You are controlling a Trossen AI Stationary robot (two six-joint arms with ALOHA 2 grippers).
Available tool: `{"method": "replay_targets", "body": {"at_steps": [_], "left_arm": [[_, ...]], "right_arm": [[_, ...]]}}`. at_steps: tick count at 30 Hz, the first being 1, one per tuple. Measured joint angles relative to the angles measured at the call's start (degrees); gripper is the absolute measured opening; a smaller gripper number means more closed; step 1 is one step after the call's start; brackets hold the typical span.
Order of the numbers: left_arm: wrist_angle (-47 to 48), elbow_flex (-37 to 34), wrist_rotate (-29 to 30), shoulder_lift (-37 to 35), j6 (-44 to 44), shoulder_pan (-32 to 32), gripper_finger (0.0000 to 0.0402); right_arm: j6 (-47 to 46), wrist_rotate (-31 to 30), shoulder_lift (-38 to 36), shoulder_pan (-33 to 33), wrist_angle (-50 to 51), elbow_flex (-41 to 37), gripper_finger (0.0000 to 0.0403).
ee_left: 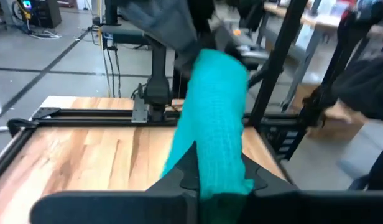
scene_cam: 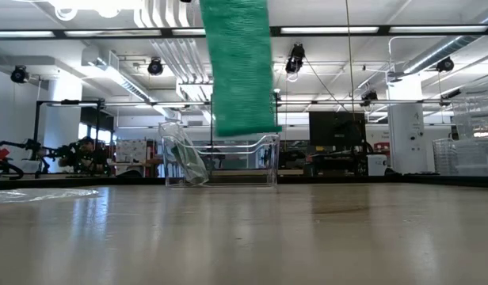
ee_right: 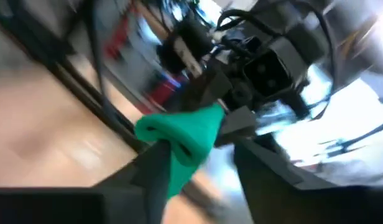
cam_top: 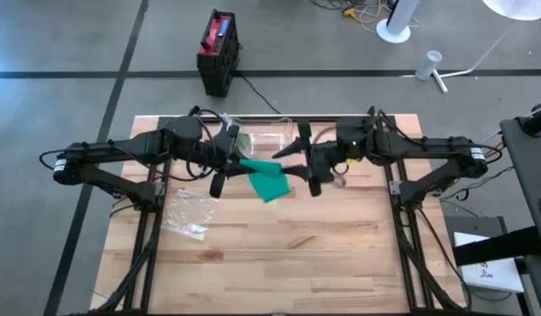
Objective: Roll bandage
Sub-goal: Roll the blue bandage
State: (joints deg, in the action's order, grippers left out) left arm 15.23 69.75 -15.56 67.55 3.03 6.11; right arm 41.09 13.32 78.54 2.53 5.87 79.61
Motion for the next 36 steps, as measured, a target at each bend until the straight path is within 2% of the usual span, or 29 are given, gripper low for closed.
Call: {"method": "replay_targets", "body": {"at_steps": [2,4,7,10,13,16,19,26,31,36], "left_arm": [[1.1,0.0,0.8,-0.1,-3.8,0.0,0.0014],[1.3,0.0,1.7,-0.2,-7.4,0.1,0.0008],[1.3,0.0,8.7,-0.2,-9.9,0.1,0.001],[1.8,0.0,15.3,-0.2,-11.1,0.2,0.001],[1.2,0.0,15.7,-0.2,-12.7,0.2,0.001],[0.8,0.0,15.4,-0.2,-14.6,0.0,0.001],[0.8,0.0,14.6,-0.2,-15.4,0.0,0.001],[0.7,0.0,13.1,-0.2,-21.2,-0.2,0.001],[-0.4,0.0,13.0,-0.2,-23.8,-0.2,0.001],[-2.7,0.0,11.9,-0.2,-23.9,-0.2,0.0011]], "right_arm": [[-8.8,2.8,0.2,0.8,-0.3,0.0,0.0207],[-13.7,2.0,0.5,1.1,-1.7,0.0,0.0237],[-18.7,0.7,1.1,1.5,-3.0,0.0,0.027],[-21.4,-0.2,1.1,1.6,-2.7,0.1,0.029],[-22.7,-3.7,0.7,1.6,-2.4,0.5,0.0299],[-19.4,-9.4,0.6,1.6,-2.1,0.4,0.0301],[-18.1,-11.5,1.7,1.7,-2.0,0.3,0.0294],[-23.4,-11.2,3.4,1.8,-1.7,0.3,0.0253],[-26.9,-8.8,3.6,1.8,-1.9,0.6,0.0201],[-27.0,-8.7,3.7,1.8,-1.4,0.6,0.0132]]}}
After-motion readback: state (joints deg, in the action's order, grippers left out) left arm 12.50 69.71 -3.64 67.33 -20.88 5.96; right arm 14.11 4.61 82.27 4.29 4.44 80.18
